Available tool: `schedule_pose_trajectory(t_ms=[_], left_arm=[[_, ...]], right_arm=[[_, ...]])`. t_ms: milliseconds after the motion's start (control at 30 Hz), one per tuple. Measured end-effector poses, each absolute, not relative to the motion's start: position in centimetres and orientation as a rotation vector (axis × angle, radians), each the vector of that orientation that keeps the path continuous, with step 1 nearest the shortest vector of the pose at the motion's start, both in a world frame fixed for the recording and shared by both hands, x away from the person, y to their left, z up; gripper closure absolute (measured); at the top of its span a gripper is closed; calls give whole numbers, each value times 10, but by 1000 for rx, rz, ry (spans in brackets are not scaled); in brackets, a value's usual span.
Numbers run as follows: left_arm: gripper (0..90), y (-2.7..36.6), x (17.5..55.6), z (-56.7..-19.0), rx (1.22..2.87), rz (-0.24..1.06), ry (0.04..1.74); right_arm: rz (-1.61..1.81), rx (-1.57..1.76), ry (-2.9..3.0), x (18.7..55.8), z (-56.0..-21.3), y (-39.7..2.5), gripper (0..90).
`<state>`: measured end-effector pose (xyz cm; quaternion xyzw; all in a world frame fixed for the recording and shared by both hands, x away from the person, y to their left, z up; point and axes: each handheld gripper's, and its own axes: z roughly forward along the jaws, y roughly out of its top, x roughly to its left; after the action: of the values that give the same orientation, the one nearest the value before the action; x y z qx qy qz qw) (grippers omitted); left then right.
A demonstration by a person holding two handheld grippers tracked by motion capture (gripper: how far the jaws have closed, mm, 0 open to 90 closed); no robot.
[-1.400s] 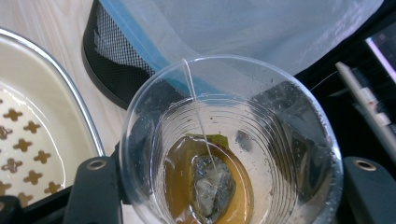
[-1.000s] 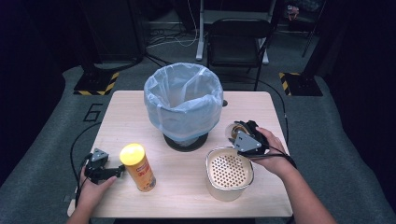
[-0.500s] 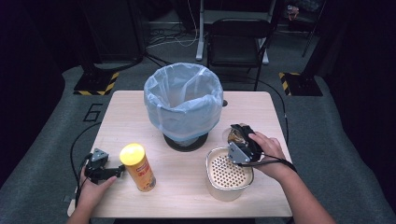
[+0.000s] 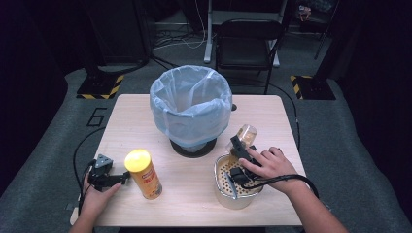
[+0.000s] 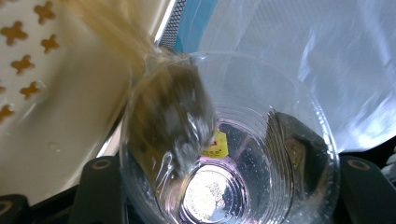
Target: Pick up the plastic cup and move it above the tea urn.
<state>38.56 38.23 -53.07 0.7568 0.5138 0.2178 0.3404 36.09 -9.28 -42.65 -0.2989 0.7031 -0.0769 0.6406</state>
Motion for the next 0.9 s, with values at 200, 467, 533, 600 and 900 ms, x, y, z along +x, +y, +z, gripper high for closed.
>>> schedule_pose_trajectory(t_ms=[200,467,533,600,900], left_arm=[[121,382,386,-531,1970,566,1337],[121,382,386,-531,1970,566,1337],[121,382,386,-531,1970,566,1337],[120,382,386,-531,1969,566,1337],[121,382,386,-531,1969,566,1337]], right_arm=[[-235,-733,1518,356,-430,-89,368],[-67,-609,1584,355,-442,-91,366],[-194,-715,1569,356,-434,-90,366],[-250,-755,1553,356,-430,-89,364],[-129,-674,1565,357,-437,-92,363]])
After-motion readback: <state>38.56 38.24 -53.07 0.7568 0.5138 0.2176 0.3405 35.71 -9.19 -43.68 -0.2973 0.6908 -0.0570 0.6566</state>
